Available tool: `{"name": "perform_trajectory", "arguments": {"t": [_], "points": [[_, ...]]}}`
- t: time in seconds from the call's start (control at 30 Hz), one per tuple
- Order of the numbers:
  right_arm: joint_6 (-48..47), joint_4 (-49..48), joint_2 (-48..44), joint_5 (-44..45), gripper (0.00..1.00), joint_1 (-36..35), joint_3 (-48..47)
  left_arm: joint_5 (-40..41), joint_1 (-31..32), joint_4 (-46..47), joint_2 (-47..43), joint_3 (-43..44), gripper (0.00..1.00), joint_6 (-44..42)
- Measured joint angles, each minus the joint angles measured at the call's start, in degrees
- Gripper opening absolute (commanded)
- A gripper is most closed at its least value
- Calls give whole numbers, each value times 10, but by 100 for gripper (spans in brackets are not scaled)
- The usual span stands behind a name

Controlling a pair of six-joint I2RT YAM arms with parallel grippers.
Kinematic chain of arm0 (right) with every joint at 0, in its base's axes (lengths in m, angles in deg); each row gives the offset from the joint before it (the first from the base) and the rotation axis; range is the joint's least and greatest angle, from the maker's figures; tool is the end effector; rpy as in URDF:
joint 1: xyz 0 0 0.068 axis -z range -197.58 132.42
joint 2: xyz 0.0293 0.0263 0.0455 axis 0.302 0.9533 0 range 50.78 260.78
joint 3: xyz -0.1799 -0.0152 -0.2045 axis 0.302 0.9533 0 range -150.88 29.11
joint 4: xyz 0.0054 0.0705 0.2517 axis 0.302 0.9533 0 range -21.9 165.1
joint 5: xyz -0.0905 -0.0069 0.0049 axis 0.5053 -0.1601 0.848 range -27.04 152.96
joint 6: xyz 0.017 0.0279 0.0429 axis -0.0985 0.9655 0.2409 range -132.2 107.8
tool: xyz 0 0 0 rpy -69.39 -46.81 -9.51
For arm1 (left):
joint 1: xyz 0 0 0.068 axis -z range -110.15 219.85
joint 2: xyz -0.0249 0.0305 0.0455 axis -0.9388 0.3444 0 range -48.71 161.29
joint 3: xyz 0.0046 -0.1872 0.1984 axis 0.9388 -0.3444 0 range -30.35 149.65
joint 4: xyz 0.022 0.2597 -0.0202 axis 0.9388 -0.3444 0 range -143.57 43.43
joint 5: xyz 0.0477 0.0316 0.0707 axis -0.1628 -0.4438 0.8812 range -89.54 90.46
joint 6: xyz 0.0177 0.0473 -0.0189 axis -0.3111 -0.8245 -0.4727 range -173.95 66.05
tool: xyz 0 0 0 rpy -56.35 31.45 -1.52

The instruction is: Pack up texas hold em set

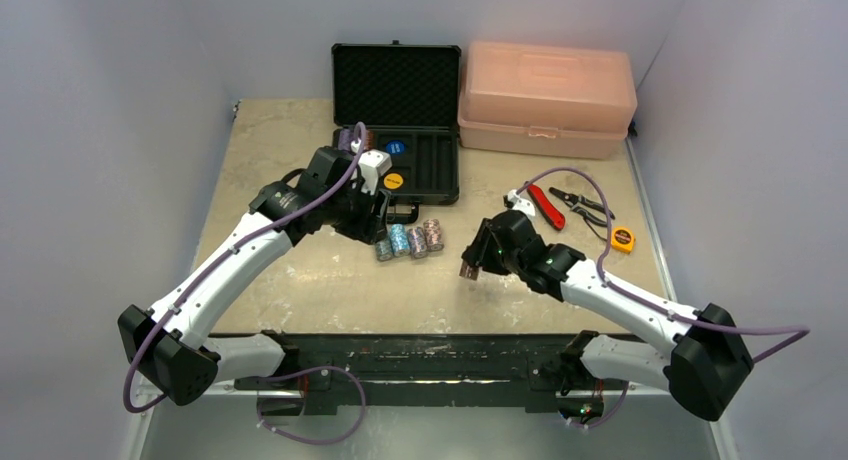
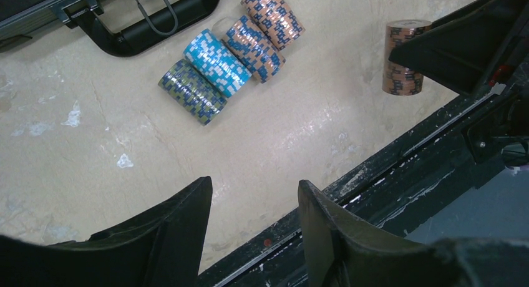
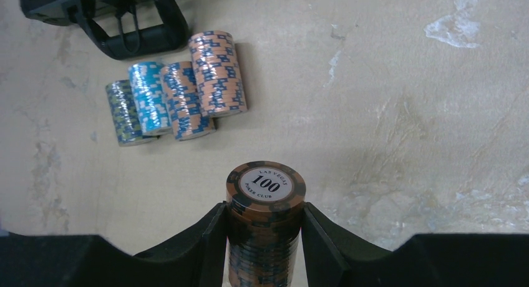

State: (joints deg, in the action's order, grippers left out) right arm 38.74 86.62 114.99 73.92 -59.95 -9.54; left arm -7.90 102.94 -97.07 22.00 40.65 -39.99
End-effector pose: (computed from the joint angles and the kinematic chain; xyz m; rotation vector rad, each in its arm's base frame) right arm 0.1747 0.1503 0.2239 0.2761 2.3827 0.5807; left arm 0.2045 -0.1395 0.3400 0.4826 2.4637 -0.5307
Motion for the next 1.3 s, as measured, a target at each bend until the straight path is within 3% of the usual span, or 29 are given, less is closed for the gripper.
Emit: {"name": "perform_trajectory", "arguments": {"t": [0.67,0.87,1.13,1.3], "points": [[-35,-257,-96,-63,0,0,16,-201,1,97,-42,-15,53,32],[-48,-313,-96,-86,0,0,16,-214,1,137,-64,-21,52,62],[-72,-379,-92,-120,0,0,12,-211,1,136,-44,74,53,80],[-86,-410,-73,-136,0,0,-17,-234,1,171,-46,89,53,80]]}}
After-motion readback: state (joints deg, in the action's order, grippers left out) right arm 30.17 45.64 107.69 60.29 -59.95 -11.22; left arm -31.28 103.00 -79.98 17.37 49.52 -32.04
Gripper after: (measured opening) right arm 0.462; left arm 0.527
